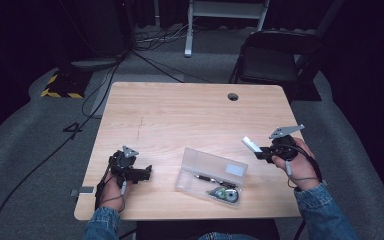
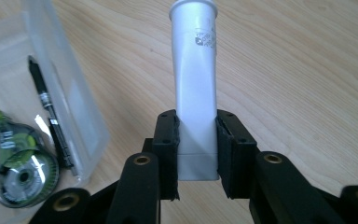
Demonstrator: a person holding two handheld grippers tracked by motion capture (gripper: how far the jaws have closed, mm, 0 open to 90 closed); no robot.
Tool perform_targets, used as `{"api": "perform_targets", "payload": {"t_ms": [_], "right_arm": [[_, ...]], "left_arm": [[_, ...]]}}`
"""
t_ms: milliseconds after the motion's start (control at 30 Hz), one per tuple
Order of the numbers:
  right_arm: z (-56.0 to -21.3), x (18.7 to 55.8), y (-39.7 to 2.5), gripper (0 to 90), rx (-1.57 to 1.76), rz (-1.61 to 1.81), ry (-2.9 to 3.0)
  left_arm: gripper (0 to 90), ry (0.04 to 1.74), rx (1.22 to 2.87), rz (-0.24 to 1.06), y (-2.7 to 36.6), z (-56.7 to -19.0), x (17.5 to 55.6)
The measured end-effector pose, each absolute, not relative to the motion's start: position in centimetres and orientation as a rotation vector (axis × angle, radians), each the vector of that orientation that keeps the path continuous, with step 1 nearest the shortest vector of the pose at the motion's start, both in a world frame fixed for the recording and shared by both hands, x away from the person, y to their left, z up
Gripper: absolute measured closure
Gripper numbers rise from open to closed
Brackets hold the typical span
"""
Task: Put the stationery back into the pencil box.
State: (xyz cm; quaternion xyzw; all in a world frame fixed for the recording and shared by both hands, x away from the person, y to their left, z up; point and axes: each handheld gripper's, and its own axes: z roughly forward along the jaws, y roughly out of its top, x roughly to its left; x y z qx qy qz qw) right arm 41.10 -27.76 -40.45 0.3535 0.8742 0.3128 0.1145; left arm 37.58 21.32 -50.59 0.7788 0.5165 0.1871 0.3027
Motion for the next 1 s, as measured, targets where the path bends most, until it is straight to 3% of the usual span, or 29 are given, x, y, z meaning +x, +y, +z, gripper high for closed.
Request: {"api": "perform_targets", "payload": {"t_ms": [1000], "right_arm": [[-38.3,38.1,-21.4,71.7,0.711,1.001,2.726]], "left_arm": [[0.0,1.37,2.065,0.497,21.3,-50.6,37.6]]}}
